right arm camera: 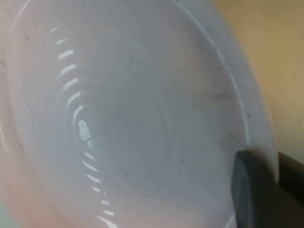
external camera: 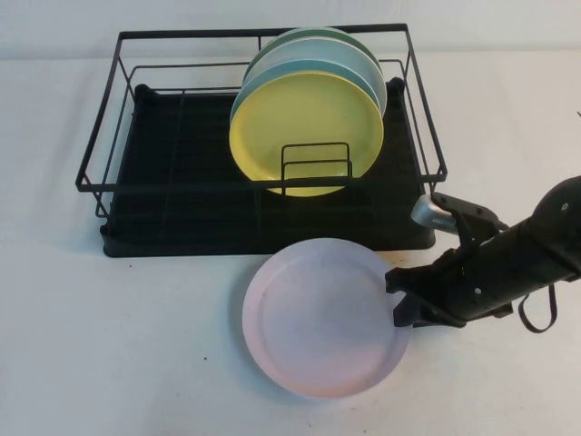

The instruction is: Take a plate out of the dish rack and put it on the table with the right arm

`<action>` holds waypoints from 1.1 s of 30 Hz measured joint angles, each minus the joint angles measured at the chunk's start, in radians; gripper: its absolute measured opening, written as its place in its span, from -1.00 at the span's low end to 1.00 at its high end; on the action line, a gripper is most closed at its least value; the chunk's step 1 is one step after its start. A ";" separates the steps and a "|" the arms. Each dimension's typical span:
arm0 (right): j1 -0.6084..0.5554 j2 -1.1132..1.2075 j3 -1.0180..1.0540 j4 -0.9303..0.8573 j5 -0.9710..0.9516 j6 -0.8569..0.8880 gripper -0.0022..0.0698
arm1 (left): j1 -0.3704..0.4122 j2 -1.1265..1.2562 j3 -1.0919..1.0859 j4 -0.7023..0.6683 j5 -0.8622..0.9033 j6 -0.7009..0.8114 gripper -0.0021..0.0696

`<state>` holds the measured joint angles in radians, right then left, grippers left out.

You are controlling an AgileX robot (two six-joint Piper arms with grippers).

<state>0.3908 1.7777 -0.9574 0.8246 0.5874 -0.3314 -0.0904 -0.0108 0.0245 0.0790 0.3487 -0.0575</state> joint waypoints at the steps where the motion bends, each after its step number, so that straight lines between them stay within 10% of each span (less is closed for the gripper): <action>1: 0.000 0.000 0.000 0.002 -0.011 0.000 -0.94 | 0.000 0.000 0.000 0.000 0.000 0.000 -0.95; 6: 0.000 0.000 0.000 0.014 -0.068 0.000 -0.83 | 0.000 0.000 0.000 0.000 0.000 0.000 -0.95; 17: 0.000 -0.002 0.000 0.020 -0.051 0.000 0.04 | 0.000 0.000 0.000 0.000 0.000 0.000 -0.95; 26: 0.000 -0.166 0.000 -0.056 0.122 0.000 -0.85 | 0.000 0.000 0.000 0.000 0.000 0.000 -0.95; 33: 0.000 -0.385 0.032 -0.132 0.190 0.003 -0.98 | 0.000 0.000 0.000 0.000 0.000 0.000 -0.95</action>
<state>0.3908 1.3924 -0.9250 0.6931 0.7770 -0.3284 -0.0904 -0.0108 0.0245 0.0790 0.3487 -0.0575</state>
